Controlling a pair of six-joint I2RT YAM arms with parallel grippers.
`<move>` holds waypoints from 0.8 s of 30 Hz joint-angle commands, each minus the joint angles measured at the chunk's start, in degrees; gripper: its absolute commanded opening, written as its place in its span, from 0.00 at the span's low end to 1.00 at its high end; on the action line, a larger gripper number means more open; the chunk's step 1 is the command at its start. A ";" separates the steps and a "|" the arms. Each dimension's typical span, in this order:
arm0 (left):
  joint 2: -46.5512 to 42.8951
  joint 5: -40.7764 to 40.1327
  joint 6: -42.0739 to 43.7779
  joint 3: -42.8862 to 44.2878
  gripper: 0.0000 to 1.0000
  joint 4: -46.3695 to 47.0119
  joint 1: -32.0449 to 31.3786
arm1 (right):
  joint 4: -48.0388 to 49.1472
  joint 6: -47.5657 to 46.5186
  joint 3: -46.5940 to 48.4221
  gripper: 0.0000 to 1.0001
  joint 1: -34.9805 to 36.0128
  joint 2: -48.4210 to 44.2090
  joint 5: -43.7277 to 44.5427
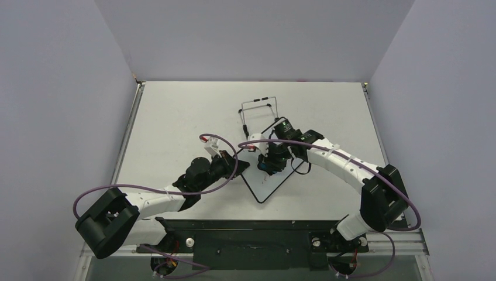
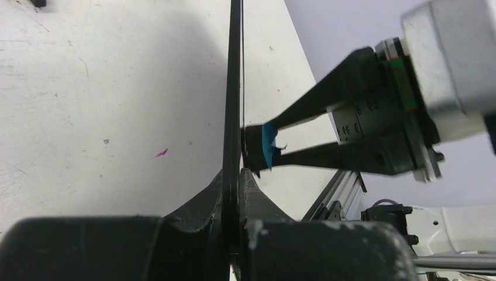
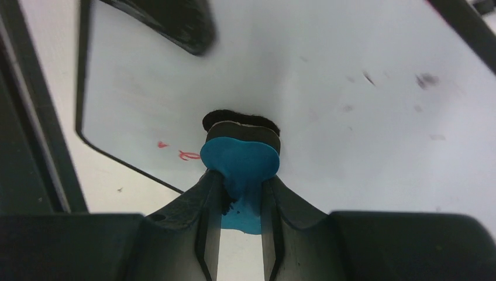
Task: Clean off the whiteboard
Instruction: Erase the whiteboard at the center of the board.
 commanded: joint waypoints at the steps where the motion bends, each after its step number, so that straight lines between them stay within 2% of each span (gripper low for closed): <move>1: -2.65 -0.98 -1.87 1.53 0.00 11.46 -0.32 | 9.22 6.82 -0.85 0.00 -5.53 0.14 5.91; 4: -1.97 -0.53 -2.17 1.32 0.00 12.90 -0.33 | 14.24 10.49 -1.26 0.00 -9.28 -0.51 9.52; 8: -1.18 -0.87 -3.02 1.53 0.00 13.68 -0.40 | 14.67 7.65 -3.40 0.00 -6.02 -2.13 8.12; 15: -2.14 -3.49 -3.60 0.80 0.00 12.73 -0.32 | 7.08 -1.23 -5.12 0.00 4.25 -2.48 3.15; 20: -3.05 -3.89 -3.21 0.17 0.00 11.87 0.07 | 2.71 -7.96 -8.47 0.00 5.73 -3.01 4.02; 24: -3.50 -3.86 -3.64 -0.20 0.00 11.40 0.38 | 0.89 -11.66 -11.25 0.00 5.78 -2.74 8.41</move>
